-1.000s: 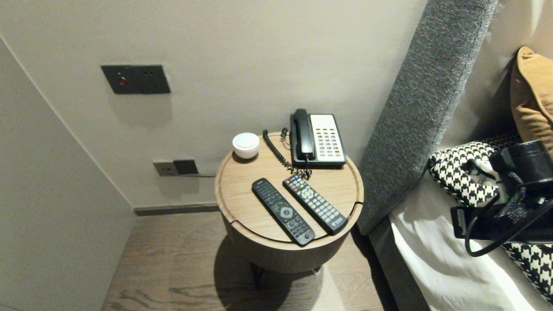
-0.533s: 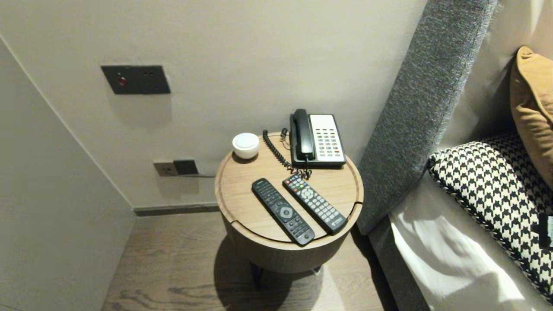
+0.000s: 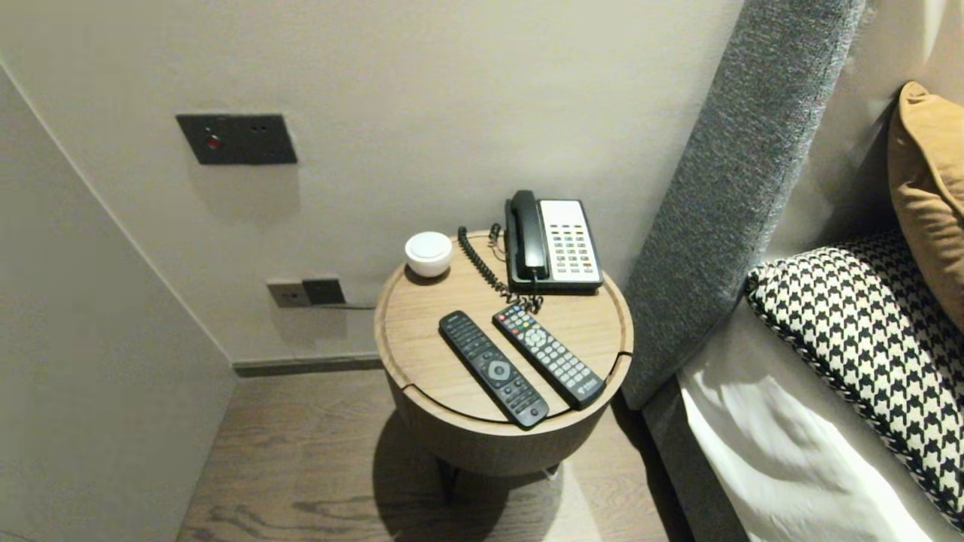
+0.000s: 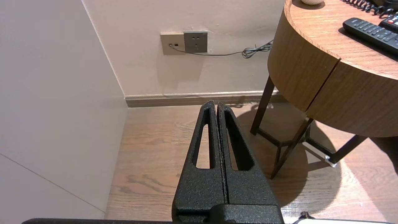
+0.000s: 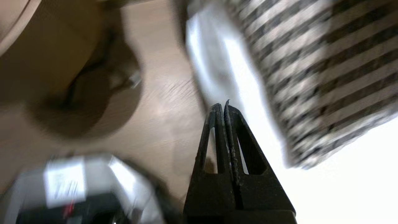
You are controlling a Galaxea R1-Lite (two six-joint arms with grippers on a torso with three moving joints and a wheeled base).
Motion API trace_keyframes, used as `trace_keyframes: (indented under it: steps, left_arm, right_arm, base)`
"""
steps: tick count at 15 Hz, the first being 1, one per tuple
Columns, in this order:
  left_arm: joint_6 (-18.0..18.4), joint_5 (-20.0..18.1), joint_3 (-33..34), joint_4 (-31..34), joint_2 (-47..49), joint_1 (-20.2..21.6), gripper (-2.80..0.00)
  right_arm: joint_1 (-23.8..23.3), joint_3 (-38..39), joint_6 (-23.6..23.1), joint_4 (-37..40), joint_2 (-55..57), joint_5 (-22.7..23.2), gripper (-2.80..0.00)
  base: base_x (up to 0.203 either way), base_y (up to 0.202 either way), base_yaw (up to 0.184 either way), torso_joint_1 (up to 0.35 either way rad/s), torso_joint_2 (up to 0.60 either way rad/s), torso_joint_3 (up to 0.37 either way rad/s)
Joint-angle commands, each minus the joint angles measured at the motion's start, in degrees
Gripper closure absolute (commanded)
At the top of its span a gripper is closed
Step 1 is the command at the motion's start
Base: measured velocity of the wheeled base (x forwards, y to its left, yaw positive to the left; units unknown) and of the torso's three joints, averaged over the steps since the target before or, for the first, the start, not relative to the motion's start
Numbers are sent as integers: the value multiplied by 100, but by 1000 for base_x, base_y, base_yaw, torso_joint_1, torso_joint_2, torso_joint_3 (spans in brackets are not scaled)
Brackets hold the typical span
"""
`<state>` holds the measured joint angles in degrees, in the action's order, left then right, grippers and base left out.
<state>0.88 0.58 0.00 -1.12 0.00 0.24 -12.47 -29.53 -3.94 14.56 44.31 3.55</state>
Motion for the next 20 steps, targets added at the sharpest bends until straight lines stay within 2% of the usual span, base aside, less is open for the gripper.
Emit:
trace_keyframes:
  steps: [1,3,7,10,13,15,20]
  left_arm:
    - [0,4,0,-2,0,2,0]
    - [0,4,0,-2,0,2,0]
    - [0,4,0,-2,0,2,0]
    - [0,4,0,-2,0,2,0]
    - [0,4,0,-2,0,2,0]
    - [0,4,0,-2,0,2,0]
    - [0,4,0,-2,0,2,0]
  right_arm:
    - [699,715,-39,-63,-743,76,0]
    - [930,1171,-76,-229,-1056,72,0]
    - [908,2056,-512,-602,-1940,-17,0]
    - [888,2447,-563,-609,-2552,-106,0]
    - [836,2495,-464,-574,-2767,-93,0]
    - [833,2611,-223,-577,-2788,-123,0]
    - [790,2616,-160,-577,-2804,-127,0]
  base:
    - [0,0,0,0,0,0]
    - [0,0,0,0,0,0]
    - [0,0,0,0,0,0]
    - [0,0,0,0,0,0]
    - [0,0,0,0,0,0]
    - [0,0,0,0,0,0]
    - [0,0,0,0,0,0]
